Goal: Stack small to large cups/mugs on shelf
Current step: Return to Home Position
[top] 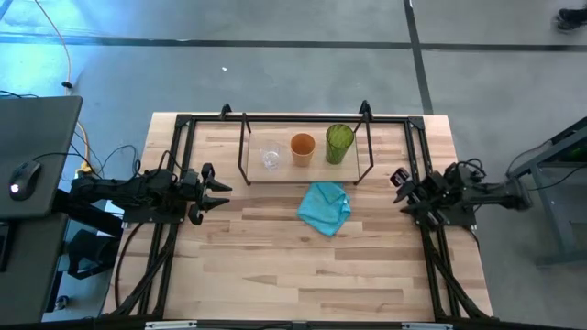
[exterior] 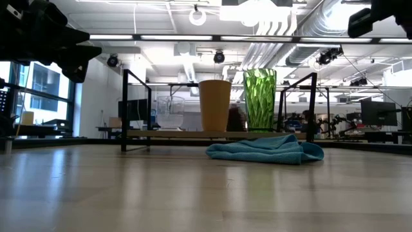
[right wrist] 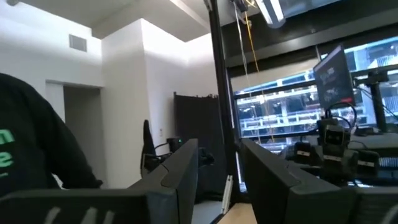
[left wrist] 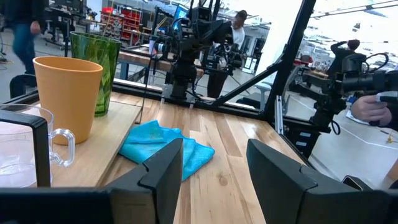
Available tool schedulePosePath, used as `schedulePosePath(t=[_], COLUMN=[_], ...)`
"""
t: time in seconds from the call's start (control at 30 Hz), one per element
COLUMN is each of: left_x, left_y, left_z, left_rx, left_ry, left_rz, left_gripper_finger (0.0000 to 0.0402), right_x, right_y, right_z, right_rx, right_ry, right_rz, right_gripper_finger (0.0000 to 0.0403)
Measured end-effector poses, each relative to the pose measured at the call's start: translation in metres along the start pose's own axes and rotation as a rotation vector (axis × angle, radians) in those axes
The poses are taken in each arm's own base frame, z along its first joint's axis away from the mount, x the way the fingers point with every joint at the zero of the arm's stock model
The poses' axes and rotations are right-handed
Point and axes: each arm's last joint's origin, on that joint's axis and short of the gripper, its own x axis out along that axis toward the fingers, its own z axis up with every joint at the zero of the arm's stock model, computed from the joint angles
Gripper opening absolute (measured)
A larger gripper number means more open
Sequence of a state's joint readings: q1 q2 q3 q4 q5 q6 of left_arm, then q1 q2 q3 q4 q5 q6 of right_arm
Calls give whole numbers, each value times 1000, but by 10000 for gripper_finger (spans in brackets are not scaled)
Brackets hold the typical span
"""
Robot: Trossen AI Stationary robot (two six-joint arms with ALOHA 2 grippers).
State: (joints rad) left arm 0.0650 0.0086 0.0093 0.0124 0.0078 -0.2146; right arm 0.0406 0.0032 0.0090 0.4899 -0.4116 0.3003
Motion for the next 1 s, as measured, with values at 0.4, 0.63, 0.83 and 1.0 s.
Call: schedulePosePath(t=[0.4, 0.63, 0.83, 1.0], left_x=[0, 0, 0, 0], left_y=[0, 0, 0, 0], left_z=[0, 0, 0, 0], left_rx=[0, 0, 0, 0], left_ry=[0, 0, 0, 0], left_rz=[0, 0, 0, 0], left_gripper_finger=[168, 168, 168, 168], right_x=[-3, -4, -4, -6], right_y=[-7, -10, -13, -16], right_z=[-8, -15, -17, -22], right_rx=[95, 109, 69, 49], right_ry=[100, 154, 155, 199], right_rz=[-44, -92, -184, -254], right_gripper_finger=[112, 112, 112, 104])
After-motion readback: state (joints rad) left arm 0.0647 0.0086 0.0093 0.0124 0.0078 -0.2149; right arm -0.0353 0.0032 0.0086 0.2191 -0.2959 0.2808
